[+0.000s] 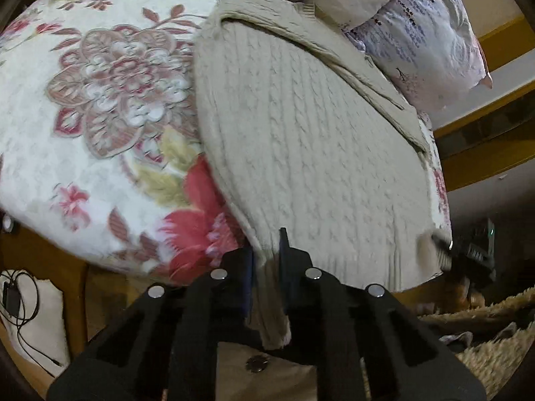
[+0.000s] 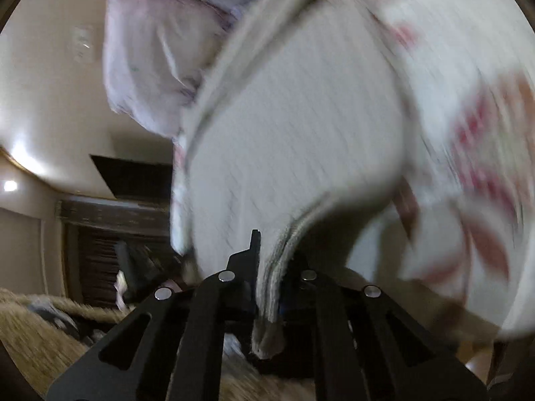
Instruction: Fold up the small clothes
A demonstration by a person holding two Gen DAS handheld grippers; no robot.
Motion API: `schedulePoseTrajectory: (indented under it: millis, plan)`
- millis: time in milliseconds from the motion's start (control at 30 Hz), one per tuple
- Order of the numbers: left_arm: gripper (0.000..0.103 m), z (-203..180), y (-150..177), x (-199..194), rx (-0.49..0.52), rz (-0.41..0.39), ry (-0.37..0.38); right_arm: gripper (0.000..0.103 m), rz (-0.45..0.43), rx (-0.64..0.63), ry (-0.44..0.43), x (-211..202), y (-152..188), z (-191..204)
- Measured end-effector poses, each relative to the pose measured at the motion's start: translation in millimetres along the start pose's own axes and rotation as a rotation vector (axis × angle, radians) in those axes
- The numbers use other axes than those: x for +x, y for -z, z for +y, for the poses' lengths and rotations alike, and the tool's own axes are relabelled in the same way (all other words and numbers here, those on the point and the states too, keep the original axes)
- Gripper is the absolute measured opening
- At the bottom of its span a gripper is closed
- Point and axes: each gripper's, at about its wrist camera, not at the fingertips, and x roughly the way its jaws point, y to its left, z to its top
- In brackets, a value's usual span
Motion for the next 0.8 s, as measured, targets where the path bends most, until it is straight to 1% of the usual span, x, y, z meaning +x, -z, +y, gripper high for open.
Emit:
schedulePoseTrajectory:
  millis: [67, 100, 133, 167, 200, 233, 267, 300, 333, 367, 400, 433, 467, 500, 533, 567, 600, 667, 733, 767, 800]
  plan:
    - [0.01, -3, -19, -1, 0.009, -0.021, 0.056, 0.008, -0.07, -0.035, -0.046, -2, -31, 18]
    - [0.009, -7, -41, -5, 0.031, -0.065, 0.08, 0.008, -0.106, -0.056, -0.066, -3, -47, 26]
    - [0.009, -9, -57, -9, 0.047, -0.105, 0.087, 0.008, -0.141, -0.077, -0.078, -2, -66, 36]
    - [0.009, -12, -80, -13, 0.062, -0.154, 0.096, 0.008, -0.191, -0.098, -0.09, -2, -92, 47]
    - [0.009, -16, -111, -16, 0.073, -0.217, 0.109, 0.008, -0.23, -0.107, -0.096, -1, -110, 55]
    - [0.01, -20, -131, -19, 0.085, -0.262, 0.104, 0.008, -0.274, -0.113, -0.089, 0, -129, 61]
    - [0.013, -27, -165, -18, 0.117, -0.333, 0.071, 0.009, -0.338, -0.111, -0.046, 2, -153, 67]
    - [0.018, -29, -182, -16, 0.122, -0.362, 0.052, 0.019, -0.386, -0.095, 0.002, 7, -173, 69]
    - [0.022, -28, -203, -10, 0.111, -0.377, 0.039, 0.056, -0.418, -0.056, 0.053, 14, -195, 67]
    - [0.032, -22, -224, -2, 0.065, -0.362, 0.031, 0.074, -0.426, -0.004, 0.109, 17, -206, 61]
    - [0.064, -15, -234, 2, 0.019, -0.345, -0.003, 0.083, -0.44, 0.052, 0.147, 18, -210, 57]
    - [0.077, -7, -240, 4, -0.036, -0.33, -0.052, 0.083, -0.456, 0.091, 0.142, 17, -208, 53]
    - [0.085, 0, -240, 4, -0.056, -0.325, -0.059, 0.083, -0.463, 0.113, 0.101, 15, -203, 49]
    - [0.085, 10, -238, 4, -0.061, -0.321, -0.035, 0.084, -0.458, 0.102, 0.1, 14, -197, 47]
    - [0.085, 16, -235, 5, -0.063, -0.313, -0.039, 0.084, -0.457, 0.078, 0.128, 13, -191, 47]
    - [0.085, 23, -234, 12, -0.065, -0.28, -0.05, 0.084, -0.457, 0.051, 0.17, 11, -185, 44]
    - [0.082, 28, -234, 19, -0.068, -0.249, -0.044, 0.084, -0.449, 0.044, 0.187, 11, -182, 40]
    - [0.077, 33, -236, 37, -0.074, -0.179, -0.031, 0.084, -0.419, 0.068, 0.196, 12, -178, 28]
    - [0.069, 35, -240, 53, -0.074, -0.139, -0.039, 0.084, -0.407, 0.077, 0.194, 12, -175, 22]
    - [0.067, 32, -244, 57, -0.062, -0.166, -0.048, 0.084, -0.401, 0.068, 0.199, 12, -174, 20]
    - [0.05, 32, -244, 60, -0.063, -0.166, -0.028, 0.084, -0.397, 0.06, 0.202, 11, -175, 19]
